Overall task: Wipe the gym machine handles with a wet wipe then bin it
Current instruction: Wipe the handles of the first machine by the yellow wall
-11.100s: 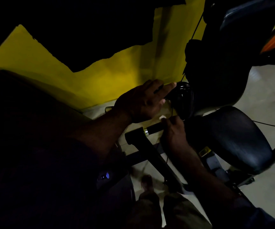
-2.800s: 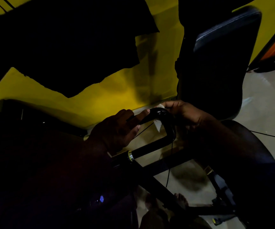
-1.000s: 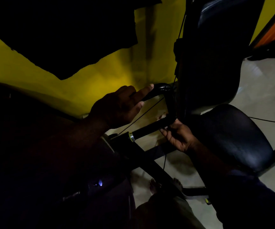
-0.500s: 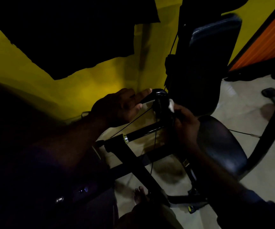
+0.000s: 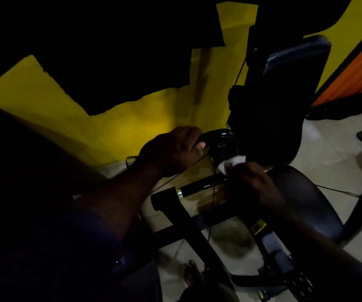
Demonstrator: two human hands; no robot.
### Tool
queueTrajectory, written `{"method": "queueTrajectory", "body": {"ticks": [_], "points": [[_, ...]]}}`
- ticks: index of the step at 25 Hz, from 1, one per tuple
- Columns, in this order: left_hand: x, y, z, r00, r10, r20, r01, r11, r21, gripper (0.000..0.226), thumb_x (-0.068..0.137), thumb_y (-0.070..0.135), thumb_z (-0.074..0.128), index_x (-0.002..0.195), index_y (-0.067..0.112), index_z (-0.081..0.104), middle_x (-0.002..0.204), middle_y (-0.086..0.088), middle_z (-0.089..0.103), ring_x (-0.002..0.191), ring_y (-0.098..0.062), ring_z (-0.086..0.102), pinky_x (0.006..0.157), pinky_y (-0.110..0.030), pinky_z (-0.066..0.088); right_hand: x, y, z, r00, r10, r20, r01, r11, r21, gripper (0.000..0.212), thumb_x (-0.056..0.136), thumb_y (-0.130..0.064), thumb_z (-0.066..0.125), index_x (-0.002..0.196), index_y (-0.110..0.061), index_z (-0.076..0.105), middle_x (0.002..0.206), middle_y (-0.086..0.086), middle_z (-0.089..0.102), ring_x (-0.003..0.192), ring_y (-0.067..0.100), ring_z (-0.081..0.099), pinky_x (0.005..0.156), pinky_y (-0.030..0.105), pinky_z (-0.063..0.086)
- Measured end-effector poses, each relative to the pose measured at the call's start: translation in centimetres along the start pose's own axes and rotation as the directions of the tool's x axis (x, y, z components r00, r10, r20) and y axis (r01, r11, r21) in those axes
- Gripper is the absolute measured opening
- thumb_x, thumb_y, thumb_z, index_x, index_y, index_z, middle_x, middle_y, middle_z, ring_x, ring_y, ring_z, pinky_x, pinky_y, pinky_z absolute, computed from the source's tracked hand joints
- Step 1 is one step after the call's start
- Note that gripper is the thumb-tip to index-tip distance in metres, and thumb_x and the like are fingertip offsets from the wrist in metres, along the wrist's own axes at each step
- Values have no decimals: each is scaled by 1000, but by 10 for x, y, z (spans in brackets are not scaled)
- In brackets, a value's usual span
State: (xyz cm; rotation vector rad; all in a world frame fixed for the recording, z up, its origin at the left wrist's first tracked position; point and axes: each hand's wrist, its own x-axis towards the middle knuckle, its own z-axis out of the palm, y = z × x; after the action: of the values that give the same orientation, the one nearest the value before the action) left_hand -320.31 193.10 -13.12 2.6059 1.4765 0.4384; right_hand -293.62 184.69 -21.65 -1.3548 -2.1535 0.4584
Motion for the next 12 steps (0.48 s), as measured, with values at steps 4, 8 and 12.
{"method": "queueTrajectory", "body": {"ticks": [4, 8, 12], "points": [[1, -4, 0, 999, 41, -33, -39, 999, 33, 38, 104, 44, 46, 127, 16, 56, 110, -5, 61, 84, -34, 62, 61, -34, 45, 24, -5, -5, 999, 22, -33, -21, 999, 49, 38, 105, -17, 53, 140, -32, 59, 133, 12, 55, 118, 33, 51, 104, 47, 47], [0, 0, -2, 994, 80, -69, -75, 995, 65, 30, 103, 37, 51, 123, 15, 59, 106, -3, 60, 85, -23, 55, 59, -29, 36, 6, -6, 28, 997, 20, -71, -19, 1000, 9, 41, 91, -6, 55, 131, -14, 60, 129, 18, 52, 116, 37, 49, 99, 44, 45], [2, -2, -2, 978, 159, -138, -140, 980, 139, 18, 99, 28, 62, 108, 13, 63, 95, -4, 58, 80, -16, 42, 56, -27, 28, 15, -68, 58, 704, 710, 20, -562, 539, 628, 20, 100, -32, 57, 103, -43, 73, 117, 14, 68, 112, 36, 65, 97, 53, 55]]}}
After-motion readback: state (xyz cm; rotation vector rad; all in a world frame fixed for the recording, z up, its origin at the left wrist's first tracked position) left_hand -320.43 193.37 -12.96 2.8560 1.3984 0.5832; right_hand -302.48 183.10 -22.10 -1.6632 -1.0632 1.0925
